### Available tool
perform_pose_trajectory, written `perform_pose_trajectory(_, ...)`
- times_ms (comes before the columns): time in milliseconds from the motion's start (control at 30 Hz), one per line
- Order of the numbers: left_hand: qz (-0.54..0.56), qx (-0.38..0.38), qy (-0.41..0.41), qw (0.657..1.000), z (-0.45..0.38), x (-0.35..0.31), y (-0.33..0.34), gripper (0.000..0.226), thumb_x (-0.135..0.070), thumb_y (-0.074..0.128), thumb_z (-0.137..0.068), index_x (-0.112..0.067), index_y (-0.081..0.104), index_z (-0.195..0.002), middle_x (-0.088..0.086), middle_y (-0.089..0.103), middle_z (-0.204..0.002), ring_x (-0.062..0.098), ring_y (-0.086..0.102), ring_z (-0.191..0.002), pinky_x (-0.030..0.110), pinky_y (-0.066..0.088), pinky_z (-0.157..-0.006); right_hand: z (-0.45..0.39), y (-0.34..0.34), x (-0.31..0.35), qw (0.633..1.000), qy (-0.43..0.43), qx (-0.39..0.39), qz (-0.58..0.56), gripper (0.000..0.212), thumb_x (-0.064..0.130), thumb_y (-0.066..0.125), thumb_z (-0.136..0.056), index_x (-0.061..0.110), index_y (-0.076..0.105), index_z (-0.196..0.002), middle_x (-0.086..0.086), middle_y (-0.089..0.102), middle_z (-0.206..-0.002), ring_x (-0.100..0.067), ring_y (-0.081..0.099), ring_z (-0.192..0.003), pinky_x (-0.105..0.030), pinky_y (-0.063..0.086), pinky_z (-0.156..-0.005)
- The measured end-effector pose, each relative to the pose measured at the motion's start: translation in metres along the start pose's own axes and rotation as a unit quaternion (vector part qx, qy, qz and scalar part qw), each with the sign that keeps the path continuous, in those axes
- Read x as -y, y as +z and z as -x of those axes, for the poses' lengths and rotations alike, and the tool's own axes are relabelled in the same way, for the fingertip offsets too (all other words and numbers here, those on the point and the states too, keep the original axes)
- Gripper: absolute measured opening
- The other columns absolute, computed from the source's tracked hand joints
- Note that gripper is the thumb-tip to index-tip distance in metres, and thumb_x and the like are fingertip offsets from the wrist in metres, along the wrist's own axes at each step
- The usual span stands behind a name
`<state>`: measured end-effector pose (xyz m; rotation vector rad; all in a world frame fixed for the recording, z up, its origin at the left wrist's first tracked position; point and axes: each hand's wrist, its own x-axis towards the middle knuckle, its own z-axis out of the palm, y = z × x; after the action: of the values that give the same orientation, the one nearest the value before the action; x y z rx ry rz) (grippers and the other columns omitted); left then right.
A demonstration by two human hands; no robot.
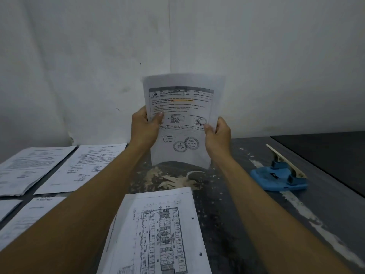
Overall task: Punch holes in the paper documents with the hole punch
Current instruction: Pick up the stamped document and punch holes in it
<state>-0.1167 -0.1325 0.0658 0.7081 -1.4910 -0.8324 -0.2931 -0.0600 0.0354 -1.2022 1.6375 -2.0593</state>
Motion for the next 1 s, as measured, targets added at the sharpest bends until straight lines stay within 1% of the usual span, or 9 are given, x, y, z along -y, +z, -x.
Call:
perform_pose_trajectory(100,-0.015,0.006,-0.016,1.000,0.008,0.011,0.004,0.017,-0.018,0.064,-0.096,-0.016,0.066,-0.113,-0.006,0.071,-0.100,0.006,0.070,-0.087,0.021,0.059,-0.067,0.007,0.005,-0.013,0.999,0.044,0.017,0.013,0.006,0.013,0.052,-0.101,0.010,0.057,-0.103,-0.003,0.066,-0.100,-0.015,0.065,-0.088,-0.020,0.054,-0.061)
perform_pose_trajectory(267,-0.003,0.017,-0.064,0.998,0.024,0.032,0.003,0.019,-0.022,0.064,-0.095,-0.017,0.065,-0.114,-0.004,0.071,-0.103,0.007,0.070,-0.087,0.020,0.058,-0.064,0.017,0.002,-0.033,0.994,0.098,0.031,0.025,0.007,0.014,0.050,-0.102,0.013,0.057,-0.105,-0.001,0.066,-0.102,-0.016,0.065,-0.092,-0.024,0.055,-0.067)
perform_pose_trajectory(400,-0.012,0.023,-0.072,0.997,0.015,0.032,0.000,0.022,-0.020,0.066,-0.094,-0.013,0.067,-0.115,0.003,0.072,-0.109,0.017,0.072,-0.091,0.031,0.061,-0.073,0.009,-0.004,-0.018,0.996,0.082,0.019,0.020,0.022,0.008,0.060,-0.094,0.012,0.052,-0.114,0.005,0.063,-0.097,-0.007,0.062,-0.085,-0.015,0.048,-0.057)
perform_pose_trajectory(533,-0.016,0.034,-0.080,0.996,0.011,0.033,-0.002,0.026,-0.019,0.069,-0.091,-0.011,0.067,-0.116,0.005,0.073,-0.111,0.017,0.072,-0.093,0.030,0.061,-0.073,0.006,-0.003,-0.009,0.996,0.082,0.036,0.006,0.034,0.007,0.062,-0.089,0.016,0.051,-0.119,0.006,0.062,-0.103,-0.004,0.061,-0.085,-0.018,0.049,-0.060)
perform_pose_trajectory(633,-0.016,0.039,-0.078,0.996,0.010,0.034,-0.005,0.030,-0.019,0.071,-0.089,-0.009,0.067,-0.118,0.005,0.072,-0.112,0.019,0.071,-0.095,0.030,0.060,-0.075,0.002,-0.003,-0.005,0.996,0.081,0.028,-0.007,0.038,0.006,0.063,-0.088,0.017,0.052,-0.123,0.007,0.062,-0.107,0.000,0.059,-0.085,-0.013,0.046,-0.060)
perform_pose_trajectory(733,-0.012,0.046,-0.080,0.996,0.010,0.033,-0.009,0.030,-0.019,0.073,-0.088,-0.010,0.068,-0.116,0.005,0.072,-0.111,0.017,0.071,-0.095,0.029,0.060,-0.074,-0.002,-0.006,-0.001,0.995,0.091,0.034,-0.014,0.050,0.006,0.063,-0.088,0.015,0.047,-0.134,0.003,0.059,-0.118,-0.008,0.060,-0.095,-0.017,0.048,-0.066)
perform_pose_trajectory(833,-0.007,0.054,-0.087,0.995,0.008,0.031,-0.013,0.030,-0.018,0.074,-0.087,-0.011,0.068,-0.116,0.003,0.073,-0.109,0.014,0.071,-0.093,0.029,0.060,-0.075,-0.007,-0.009,0.002,0.994,0.105,0.016,-0.020,0.061,0.007,0.063,-0.089,0.014,0.039,-0.144,0.003,0.050,-0.120,-0.014,0.054,-0.106,-0.018,0.045,-0.070)
perform_pose_trajectory(933,0.006,0.061,-0.093,0.994,0.007,0.030,-0.015,0.028,-0.015,0.074,-0.086,-0.012,0.069,-0.113,-0.001,0.073,-0.104,0.006,0.072,-0.083,0.019,0.058,-0.063,-0.010,-0.010,0.003,0.993,0.118,0.018,-0.015,0.057,0.007,0.062,-0.086,0.013,0.043,-0.139,0.003,0.053,-0.120,-0.017,0.056,-0.110,-0.028,0.048,-0.080)
perform_pose_trajectory(1000,0.011,0.068,-0.095,0.993,0.006,0.029,-0.015,0.029,-0.015,0.074,-0.086,-0.010,0.069,-0.114,-0.001,0.073,-0.104,0.008,0.072,-0.084,0.018,0.057,-0.061,-0.009,-0.005,0.003,0.992,0.121,0.047,0.000,0.042,0.006,0.062,-0.084,0.011,0.053,-0.125,0.001,0.063,-0.111,-0.019,0.062,-0.100,-0.026,0.051,-0.070)
